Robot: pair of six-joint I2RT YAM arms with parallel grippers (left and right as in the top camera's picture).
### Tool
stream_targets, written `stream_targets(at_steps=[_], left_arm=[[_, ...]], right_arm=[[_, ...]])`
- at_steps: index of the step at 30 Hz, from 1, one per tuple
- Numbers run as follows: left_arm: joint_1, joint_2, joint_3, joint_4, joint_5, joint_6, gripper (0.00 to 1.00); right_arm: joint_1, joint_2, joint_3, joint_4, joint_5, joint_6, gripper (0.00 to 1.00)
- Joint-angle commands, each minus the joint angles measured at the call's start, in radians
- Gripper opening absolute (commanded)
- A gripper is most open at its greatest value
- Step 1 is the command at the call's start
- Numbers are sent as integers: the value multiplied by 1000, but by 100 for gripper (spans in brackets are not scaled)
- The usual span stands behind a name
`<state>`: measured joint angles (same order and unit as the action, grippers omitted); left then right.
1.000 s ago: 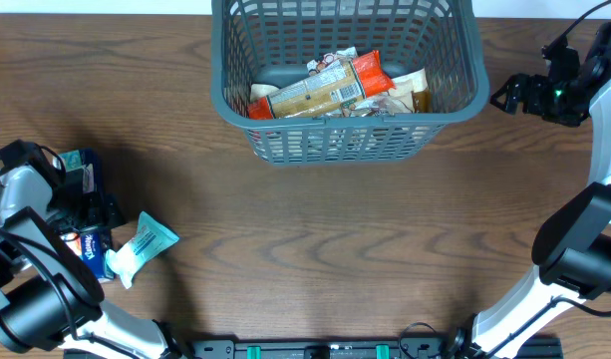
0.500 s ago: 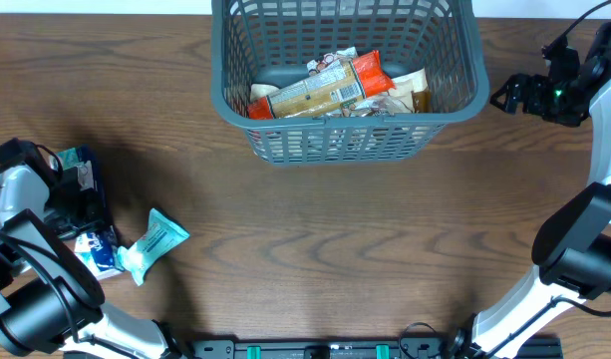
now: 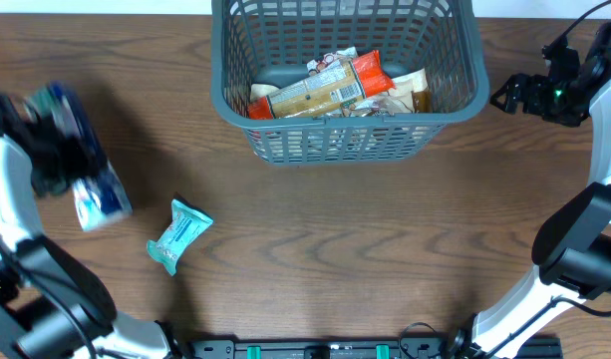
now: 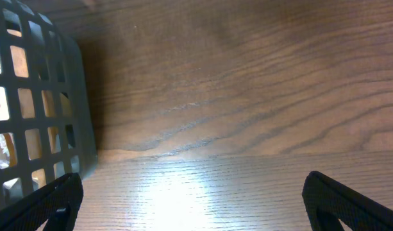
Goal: Pack container
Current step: 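Carry the tissue packs into the basket and open the left gripper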
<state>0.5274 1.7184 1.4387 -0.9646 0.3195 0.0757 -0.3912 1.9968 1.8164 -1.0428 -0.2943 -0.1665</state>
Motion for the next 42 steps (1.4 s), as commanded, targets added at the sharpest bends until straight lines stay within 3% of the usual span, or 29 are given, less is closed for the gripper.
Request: stream_targets(at_steps=[1, 6, 10, 18, 21, 29, 42], left_arm=[[-83, -95, 157, 0, 51, -17, 6], [-249, -116, 374, 5, 31, 50, 6], [-418, -116, 515, 31, -104, 153, 6], [-717, -111, 581, 229, -164, 608, 6], [-784, -98, 581, 308, -164, 718, 6], [-865, -3, 581, 432, -64, 852, 6], [-961, 252, 580, 380, -62, 851, 6]], right_arm=[[11, -5, -3, -1, 2, -14, 97], [11, -5, -3, 0, 2, -14, 97], [11, -5, -3, 0, 2, -14, 97], [11, -5, -3, 0, 2, -14, 97], [11, -5, -3, 0, 2, -14, 97], [11, -5, -3, -1, 2, -14, 97], [11, -5, -3, -10, 2, -14, 97]])
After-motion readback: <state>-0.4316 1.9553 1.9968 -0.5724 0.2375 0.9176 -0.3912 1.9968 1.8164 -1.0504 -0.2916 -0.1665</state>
